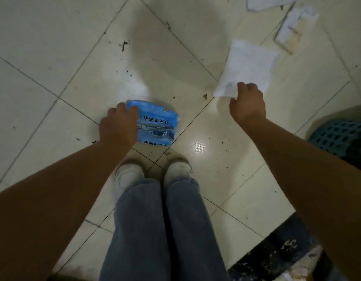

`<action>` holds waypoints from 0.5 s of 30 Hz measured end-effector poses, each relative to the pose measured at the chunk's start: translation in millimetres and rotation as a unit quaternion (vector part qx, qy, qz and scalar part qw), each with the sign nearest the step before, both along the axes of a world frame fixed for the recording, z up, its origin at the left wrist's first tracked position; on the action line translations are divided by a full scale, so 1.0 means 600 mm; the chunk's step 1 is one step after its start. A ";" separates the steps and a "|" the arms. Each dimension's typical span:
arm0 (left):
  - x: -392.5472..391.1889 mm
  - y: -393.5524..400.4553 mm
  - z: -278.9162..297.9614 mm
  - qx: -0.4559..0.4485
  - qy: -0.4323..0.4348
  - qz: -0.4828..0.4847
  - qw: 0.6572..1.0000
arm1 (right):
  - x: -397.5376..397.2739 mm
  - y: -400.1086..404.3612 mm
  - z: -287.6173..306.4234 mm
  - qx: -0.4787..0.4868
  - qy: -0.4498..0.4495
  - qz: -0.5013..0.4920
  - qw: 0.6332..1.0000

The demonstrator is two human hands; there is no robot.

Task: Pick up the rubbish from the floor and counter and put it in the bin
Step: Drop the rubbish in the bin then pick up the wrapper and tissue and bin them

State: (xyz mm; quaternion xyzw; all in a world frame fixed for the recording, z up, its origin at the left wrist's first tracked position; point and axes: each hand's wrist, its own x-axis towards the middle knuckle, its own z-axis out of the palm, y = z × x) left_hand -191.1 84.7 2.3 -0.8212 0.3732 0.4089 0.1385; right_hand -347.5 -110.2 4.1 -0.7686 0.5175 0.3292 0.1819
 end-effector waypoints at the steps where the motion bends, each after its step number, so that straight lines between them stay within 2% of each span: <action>1: 0.000 0.006 -0.027 -0.016 0.004 0.000 1.000 | 0.001 -0.002 -0.028 -0.015 0.003 0.012 1.000; 4: 0.004 0.024 -0.078 -0.069 0.013 0.010 0.997 | -0.002 -0.005 -0.093 -0.051 0.021 0.055 0.997; 8: 0.009 0.047 -0.096 -0.164 0.024 0.023 0.986 | -0.010 -0.003 -0.123 -0.090 0.024 0.080 0.993; 10: 0.015 0.048 -0.091 -0.184 0.029 0.055 0.981 | -0.016 0.000 -0.116 -0.107 0.008 0.055 0.993; 12: 0.017 0.044 -0.070 -0.165 0.040 0.085 0.982 | -0.021 0.011 -0.092 -0.111 -0.011 0.023 0.994; 15: -0.002 0.021 0.006 -0.170 0.025 0.091 0.981 | -0.031 0.033 -0.018 -0.096 -0.028 -0.011 0.995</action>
